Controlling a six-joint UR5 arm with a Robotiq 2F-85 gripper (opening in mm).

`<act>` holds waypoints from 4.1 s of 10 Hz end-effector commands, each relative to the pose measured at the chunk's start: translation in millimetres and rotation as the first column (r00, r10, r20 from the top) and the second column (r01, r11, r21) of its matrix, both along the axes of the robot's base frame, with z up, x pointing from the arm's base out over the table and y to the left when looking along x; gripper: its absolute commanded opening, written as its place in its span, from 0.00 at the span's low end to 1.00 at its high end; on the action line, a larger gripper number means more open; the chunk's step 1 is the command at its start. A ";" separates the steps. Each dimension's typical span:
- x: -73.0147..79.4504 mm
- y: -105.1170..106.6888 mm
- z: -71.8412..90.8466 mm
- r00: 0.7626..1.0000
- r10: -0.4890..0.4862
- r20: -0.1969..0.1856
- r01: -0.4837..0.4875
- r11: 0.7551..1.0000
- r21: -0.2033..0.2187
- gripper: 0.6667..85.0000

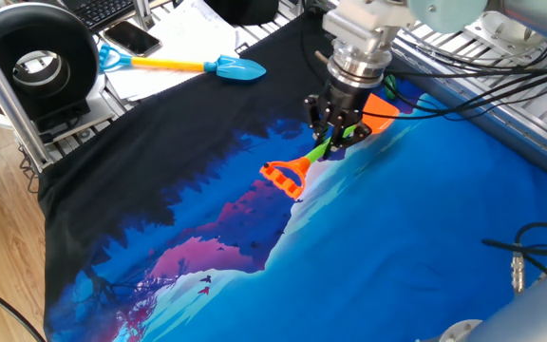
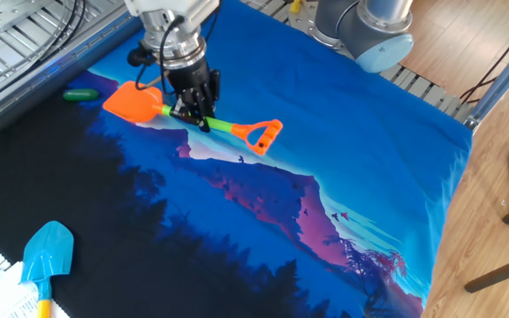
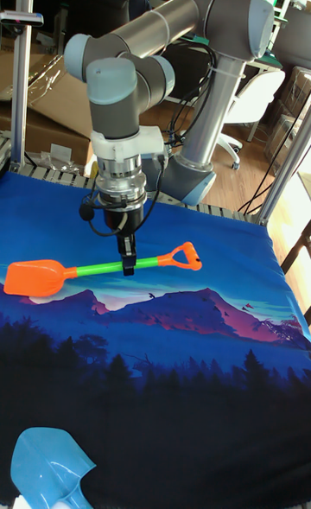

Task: Use a shovel to scoop up an object

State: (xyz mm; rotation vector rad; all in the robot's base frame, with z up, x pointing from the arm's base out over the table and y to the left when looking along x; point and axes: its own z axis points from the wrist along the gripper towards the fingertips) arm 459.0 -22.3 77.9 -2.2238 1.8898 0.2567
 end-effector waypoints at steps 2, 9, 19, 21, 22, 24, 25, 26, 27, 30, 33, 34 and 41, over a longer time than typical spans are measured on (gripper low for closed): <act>11.5 -1.4 0.4 0.999 0.001 0.035 -0.002 0.999 0.040 0.26; 18.5 -19.2 -15.6 0.999 -0.009 0.051 0.008 0.999 0.036 0.24; 7.7 -37.1 -20.5 0.995 0.058 0.082 -0.065 0.995 0.078 0.19; 9.0 -47.1 -25.9 0.994 0.064 0.089 -0.068 0.997 0.043 0.18; 9.3 -50.1 -27.0 0.995 0.049 0.085 -0.052 0.998 0.032 0.18; 13.3 -55.8 -28.5 0.997 -0.018 0.079 0.017 1.000 0.015 0.16; 15.6 -56.9 -28.6 0.995 -0.054 0.078 0.053 0.998 0.014 0.16; 19.2 -59.2 -28.9 0.992 -0.092 0.081 0.092 0.996 0.009 0.14; 22.7 -59.2 -28.5 0.987 -0.134 0.083 0.134 0.991 0.014 0.14; 23.1 -53.0 -26.6 0.978 -0.197 0.061 0.195 0.980 0.044 0.14; 27.9 -61.2 -28.3 0.977 -0.196 0.086 0.195 0.981 0.015 0.11; 26.4 -58.6 -27.4 0.982 -0.169 0.086 0.168 0.986 0.024 0.11; 19.3 -69.3 4.4 0.998 -0.017 0.054 0.010 0.992 0.125 0.11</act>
